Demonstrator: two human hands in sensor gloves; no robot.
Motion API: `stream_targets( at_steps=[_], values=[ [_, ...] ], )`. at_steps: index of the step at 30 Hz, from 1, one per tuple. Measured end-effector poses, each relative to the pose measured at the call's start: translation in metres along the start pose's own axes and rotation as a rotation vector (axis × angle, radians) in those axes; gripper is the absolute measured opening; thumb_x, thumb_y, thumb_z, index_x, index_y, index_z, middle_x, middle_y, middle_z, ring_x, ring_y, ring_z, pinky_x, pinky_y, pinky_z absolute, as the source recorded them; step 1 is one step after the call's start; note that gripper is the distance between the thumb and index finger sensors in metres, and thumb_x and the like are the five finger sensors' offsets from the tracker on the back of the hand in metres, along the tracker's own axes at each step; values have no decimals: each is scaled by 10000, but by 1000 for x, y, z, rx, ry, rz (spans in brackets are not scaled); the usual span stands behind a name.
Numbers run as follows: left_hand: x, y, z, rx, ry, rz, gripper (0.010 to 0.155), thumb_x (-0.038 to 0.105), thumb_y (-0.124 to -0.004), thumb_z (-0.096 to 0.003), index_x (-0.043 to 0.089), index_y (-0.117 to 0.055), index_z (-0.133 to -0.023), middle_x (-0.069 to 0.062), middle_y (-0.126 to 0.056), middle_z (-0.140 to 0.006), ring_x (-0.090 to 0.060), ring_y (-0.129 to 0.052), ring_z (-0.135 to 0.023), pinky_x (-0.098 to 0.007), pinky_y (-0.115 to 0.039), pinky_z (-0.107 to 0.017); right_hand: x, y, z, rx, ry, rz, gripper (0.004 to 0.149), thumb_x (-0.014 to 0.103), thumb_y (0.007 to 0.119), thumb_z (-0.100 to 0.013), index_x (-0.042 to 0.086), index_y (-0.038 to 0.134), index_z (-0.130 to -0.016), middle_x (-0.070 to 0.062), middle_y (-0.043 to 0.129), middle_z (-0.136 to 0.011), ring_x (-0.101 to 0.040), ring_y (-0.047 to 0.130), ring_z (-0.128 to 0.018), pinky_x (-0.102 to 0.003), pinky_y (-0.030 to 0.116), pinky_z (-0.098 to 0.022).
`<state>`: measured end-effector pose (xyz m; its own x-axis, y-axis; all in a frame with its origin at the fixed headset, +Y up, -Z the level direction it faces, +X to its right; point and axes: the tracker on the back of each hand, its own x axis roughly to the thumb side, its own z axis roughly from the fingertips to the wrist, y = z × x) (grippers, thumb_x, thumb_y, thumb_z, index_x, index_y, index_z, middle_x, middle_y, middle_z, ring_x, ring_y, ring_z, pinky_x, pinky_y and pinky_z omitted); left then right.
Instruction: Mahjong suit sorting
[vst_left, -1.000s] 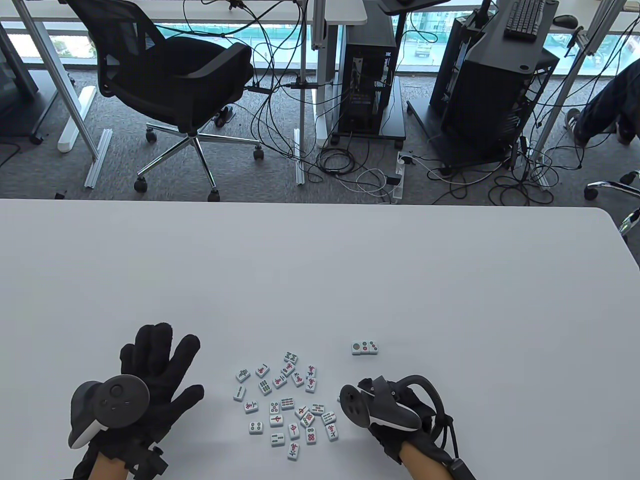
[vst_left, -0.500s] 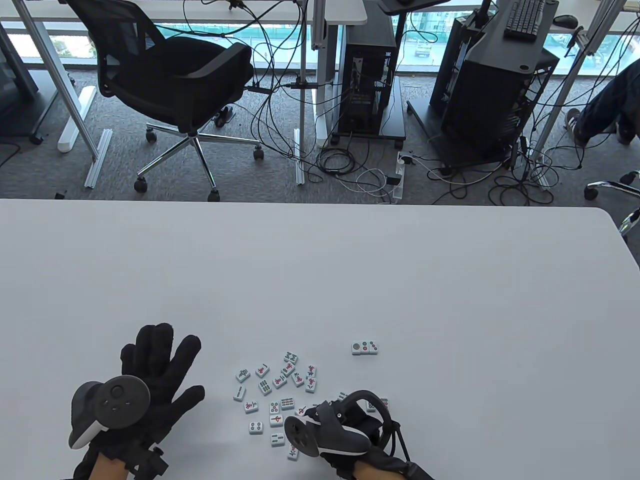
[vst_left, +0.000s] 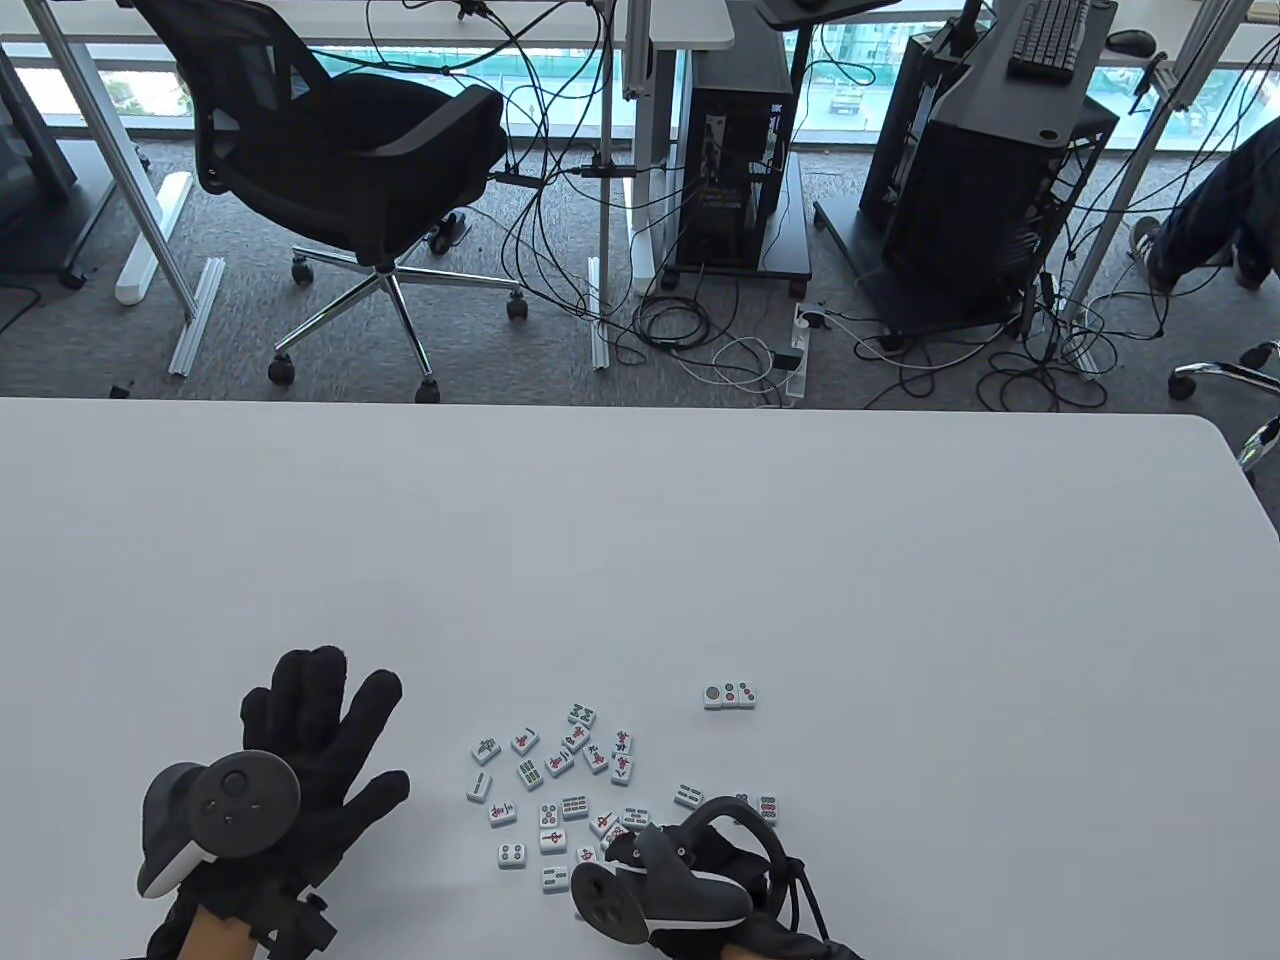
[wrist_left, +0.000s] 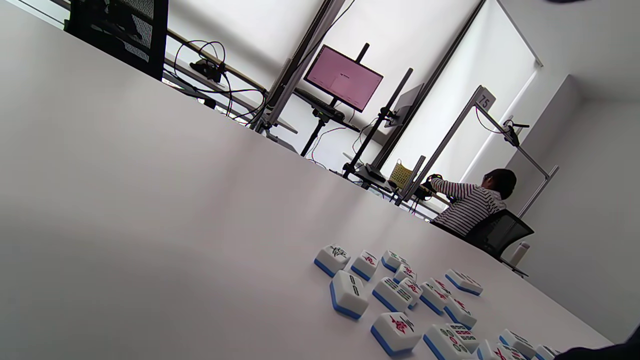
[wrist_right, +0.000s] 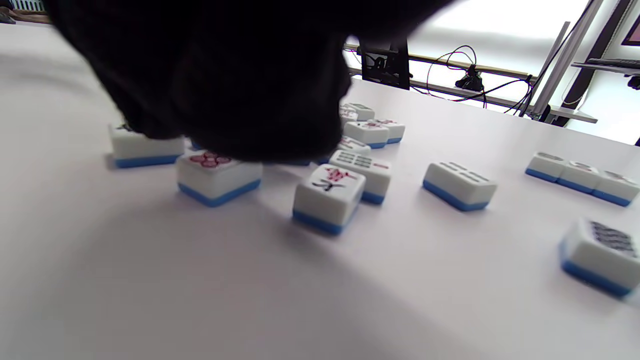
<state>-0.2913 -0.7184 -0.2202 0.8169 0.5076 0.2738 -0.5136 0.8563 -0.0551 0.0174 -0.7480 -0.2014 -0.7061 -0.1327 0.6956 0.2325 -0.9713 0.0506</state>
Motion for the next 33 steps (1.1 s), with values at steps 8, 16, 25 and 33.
stream_targets(
  at_steps=[8,16,25,33],
  values=[
    [0,0,0,-5,3,-3,796,762,-542,-451,460,-213,-1110,178,139,-1107,-150,208,-1062,-546,95,-711,13,12,-4,19,-16,112,561,379,872,-347,30,820,-783,19,988,-239,-72,852,12,-252,791,22],
    [0,0,0,-5,4,-1,797,761,-543,-451,459,-214,-1110,176,138,-1107,-150,206,-1062,-546,93,-712,9,17,-6,9,15,19,573,369,884,-332,18,824,-780,23,984,-222,-66,847,26,-249,790,34],
    [0,0,-1,-3,-3,0,796,762,-543,-450,461,-213,-1110,177,139,-1107,-150,207,-1062,-546,93,-712,-8,14,-10,13,42,-147,585,373,914,-308,10,840,-761,19,984,-209,-66,845,34,-251,789,38],
    [0,0,0,-3,-1,1,796,761,-543,-452,459,-213,-1110,178,142,-1105,-150,207,-1062,-546,92,-714,-57,-35,-5,-39,103,-216,590,359,917,-310,-6,836,-766,6,988,-234,-81,859,13,-261,797,19]
  ],
)
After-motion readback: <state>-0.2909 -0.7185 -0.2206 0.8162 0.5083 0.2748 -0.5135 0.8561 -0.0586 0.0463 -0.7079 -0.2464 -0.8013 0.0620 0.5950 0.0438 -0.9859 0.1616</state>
